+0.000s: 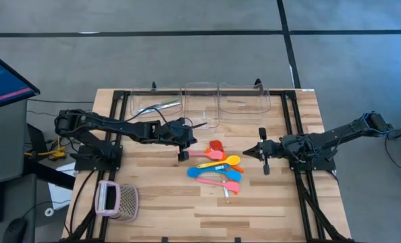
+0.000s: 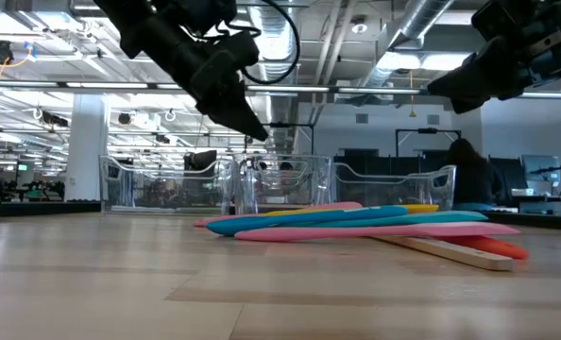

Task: Pick & Place Kitchen Items
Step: Put the pink spatula into the middle transparent bin

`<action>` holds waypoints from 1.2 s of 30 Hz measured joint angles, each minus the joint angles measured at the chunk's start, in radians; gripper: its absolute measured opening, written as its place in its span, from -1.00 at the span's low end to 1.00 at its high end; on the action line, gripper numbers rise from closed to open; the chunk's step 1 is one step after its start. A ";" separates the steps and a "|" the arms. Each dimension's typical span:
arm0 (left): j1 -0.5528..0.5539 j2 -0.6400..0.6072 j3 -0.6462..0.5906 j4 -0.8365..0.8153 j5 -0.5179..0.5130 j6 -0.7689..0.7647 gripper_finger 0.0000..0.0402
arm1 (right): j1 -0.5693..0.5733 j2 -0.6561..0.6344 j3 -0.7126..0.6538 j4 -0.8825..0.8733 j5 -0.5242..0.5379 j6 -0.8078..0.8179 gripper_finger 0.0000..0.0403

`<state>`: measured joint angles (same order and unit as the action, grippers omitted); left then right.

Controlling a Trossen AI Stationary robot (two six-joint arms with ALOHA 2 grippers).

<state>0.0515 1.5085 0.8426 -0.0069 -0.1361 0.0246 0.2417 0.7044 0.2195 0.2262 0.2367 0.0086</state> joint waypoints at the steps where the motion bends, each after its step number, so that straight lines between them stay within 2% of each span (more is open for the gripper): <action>1: 0.001 0.000 -0.002 0.003 -0.001 0.000 -0.87 | 0.000 0.000 0.000 0.000 0.000 0.000 -1.00; 9: 0.001 0.000 -0.005 0.013 0.035 0.033 -0.60 | 0.000 0.000 0.000 -0.001 0.000 0.000 -1.00; 18: -0.008 0.015 -0.004 0.037 0.092 0.048 -0.55 | 0.000 0.000 0.000 -0.001 0.000 -0.007 -1.00; 28: -0.007 0.229 -0.005 0.113 0.093 0.046 -0.41 | 0.000 0.000 0.000 -0.005 0.000 -0.008 -1.00; 34: -0.007 0.274 -0.005 0.130 0.097 0.041 -0.40 | -0.001 0.000 0.000 -0.005 0.000 -0.008 -1.00; 36: -0.007 0.287 -0.005 0.140 0.131 0.041 -0.40 | -0.001 0.000 0.000 -0.005 0.000 -0.008 -1.00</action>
<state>0.0443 1.7960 0.8375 0.1328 -0.0054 0.0658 0.2406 0.7048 0.2199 0.2214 0.2367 0.0010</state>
